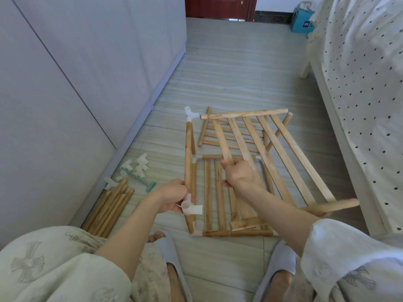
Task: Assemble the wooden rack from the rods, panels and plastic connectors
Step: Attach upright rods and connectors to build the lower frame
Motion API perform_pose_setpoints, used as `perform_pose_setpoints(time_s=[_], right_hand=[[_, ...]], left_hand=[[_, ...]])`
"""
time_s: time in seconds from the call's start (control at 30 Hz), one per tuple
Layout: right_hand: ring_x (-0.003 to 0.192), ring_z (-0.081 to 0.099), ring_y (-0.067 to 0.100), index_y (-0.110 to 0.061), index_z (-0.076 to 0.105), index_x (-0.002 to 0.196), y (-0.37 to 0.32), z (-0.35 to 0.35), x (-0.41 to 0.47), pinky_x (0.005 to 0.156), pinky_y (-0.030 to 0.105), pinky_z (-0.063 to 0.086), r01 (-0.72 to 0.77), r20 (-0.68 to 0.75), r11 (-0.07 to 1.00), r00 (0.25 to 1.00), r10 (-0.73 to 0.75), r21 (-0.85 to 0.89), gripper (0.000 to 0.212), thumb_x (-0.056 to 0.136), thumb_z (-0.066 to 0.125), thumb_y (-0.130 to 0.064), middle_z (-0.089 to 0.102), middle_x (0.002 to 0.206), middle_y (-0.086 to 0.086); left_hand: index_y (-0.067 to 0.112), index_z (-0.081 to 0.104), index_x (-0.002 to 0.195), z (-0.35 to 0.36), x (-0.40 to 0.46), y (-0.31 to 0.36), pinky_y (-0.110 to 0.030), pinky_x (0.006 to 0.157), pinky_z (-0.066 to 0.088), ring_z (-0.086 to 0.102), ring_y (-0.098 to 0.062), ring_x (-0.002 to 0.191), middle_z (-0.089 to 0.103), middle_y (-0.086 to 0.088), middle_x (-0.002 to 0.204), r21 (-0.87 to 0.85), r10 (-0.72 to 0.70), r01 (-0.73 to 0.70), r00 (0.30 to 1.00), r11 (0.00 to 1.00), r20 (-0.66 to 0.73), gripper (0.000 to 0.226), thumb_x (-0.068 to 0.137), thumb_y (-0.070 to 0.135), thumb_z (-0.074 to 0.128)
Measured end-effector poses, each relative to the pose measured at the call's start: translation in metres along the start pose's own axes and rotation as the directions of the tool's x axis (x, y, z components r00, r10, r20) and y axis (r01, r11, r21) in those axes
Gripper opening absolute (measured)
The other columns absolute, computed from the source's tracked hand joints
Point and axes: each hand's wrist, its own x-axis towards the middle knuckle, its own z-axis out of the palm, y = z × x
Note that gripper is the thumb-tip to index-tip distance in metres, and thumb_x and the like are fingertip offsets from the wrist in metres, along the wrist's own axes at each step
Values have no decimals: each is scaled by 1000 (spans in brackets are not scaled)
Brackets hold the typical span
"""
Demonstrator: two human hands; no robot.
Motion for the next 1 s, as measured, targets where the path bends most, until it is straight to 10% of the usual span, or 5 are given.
perform_pose_setpoints(time_s=[0.6, 1.0], right_hand=[[27, 48, 7, -6, 57, 112, -9, 33, 16, 28, 11, 29, -106, -14, 980, 994, 110, 170, 32, 94, 52, -33, 65, 79, 10], [48, 56, 14, -6, 59, 112, 0, 43, 36, 59, 31, 53, -108, -85, 975, 988, 127, 192, 31, 94, 54, -32, 56, 62, 2]], left_hand=[[7, 43, 120, 4, -5, -5, -33, 68, 54, 57, -18, 81, 58, -8, 91, -9, 8, -8, 999, 1000, 46, 21, 101, 14, 34], [12, 42, 115, 4, -5, -5, -33, 71, 54, 56, -16, 83, 57, -7, 90, -11, 17, -16, 998, 1000, 55, 17, 102, 14, 32]])
